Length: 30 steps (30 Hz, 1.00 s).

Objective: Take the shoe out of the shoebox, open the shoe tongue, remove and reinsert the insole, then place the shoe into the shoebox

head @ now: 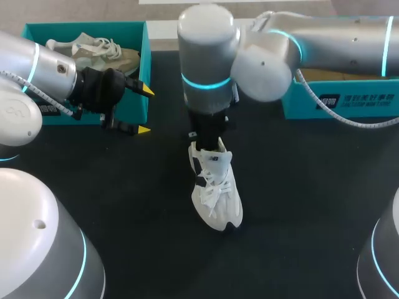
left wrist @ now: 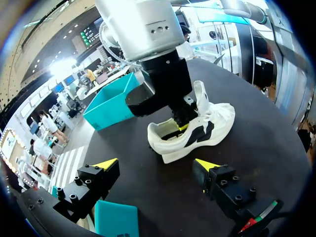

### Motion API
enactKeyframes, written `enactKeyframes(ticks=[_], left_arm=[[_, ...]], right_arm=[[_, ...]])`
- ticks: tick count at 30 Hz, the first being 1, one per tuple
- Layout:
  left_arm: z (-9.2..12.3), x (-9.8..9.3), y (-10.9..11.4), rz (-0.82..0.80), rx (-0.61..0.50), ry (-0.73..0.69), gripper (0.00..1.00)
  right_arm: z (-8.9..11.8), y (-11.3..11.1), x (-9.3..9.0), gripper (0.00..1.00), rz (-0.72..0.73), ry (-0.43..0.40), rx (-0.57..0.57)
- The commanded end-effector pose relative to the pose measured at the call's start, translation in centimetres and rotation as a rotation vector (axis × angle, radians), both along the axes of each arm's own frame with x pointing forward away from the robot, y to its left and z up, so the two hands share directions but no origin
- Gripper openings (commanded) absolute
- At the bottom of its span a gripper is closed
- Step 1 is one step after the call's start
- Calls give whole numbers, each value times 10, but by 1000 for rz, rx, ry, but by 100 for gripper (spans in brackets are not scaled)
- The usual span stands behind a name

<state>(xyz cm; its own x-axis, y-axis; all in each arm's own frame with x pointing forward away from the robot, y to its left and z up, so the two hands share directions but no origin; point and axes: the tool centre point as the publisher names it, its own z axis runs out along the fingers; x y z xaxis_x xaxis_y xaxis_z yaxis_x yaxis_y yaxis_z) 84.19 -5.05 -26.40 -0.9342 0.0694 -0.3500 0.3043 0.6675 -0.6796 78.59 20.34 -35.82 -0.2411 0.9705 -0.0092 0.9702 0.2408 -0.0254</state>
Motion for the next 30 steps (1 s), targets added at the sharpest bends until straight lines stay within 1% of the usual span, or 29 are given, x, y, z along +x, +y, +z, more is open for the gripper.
enactKeyframes(ticks=[1, 4, 6, 8, 13, 14, 15, 16, 17, 23, 24, 30], left_arm=[[1, -1, 0, 2, 5, 0, 100], [1, -1, 0, 2, 5, 0, 100], [1, -1, 0, 2, 5, 0, 100], [1, -1, 0, 2, 5, 0, 100], [1, -1, 0, 2, 5, 0, 100], [1, -1, 0, 2, 5, 0, 100], [1, -1, 0, 2, 5, 0, 100], [1, -1, 0, 2, 5, 0, 100], [1, -1, 0, 2, 5, 0, 100], [1, -1, 0, 2, 5, 0, 100], [1, -1, 0, 2, 5, 0, 100], [1, -1, 0, 2, 5, 0, 100]], right_arm=[[5, 0, -5, 0, -11, 60, 12], [6, 2, -13, 0, -20, 120, -2], [6, 5, -18, 0, -24, 157, 8], [5, 5, -21, 0, -49, 160, 10], [3, 5, -24, 0, -40, 228, -19], [5, 5, -24, 0, -47, 228, -21], [3, 0, -25, 8, -55, 229, -18], [6, 2, -25, 38, -65, 226, -12], [6, 0, -25, 100, -82, 212, -11], [7, -9, -24, 100, -84, 191, -36], [7, -9, -24, 100, -79, 203, -38], [8, -10, -25, 100, -82, 199, -26]])
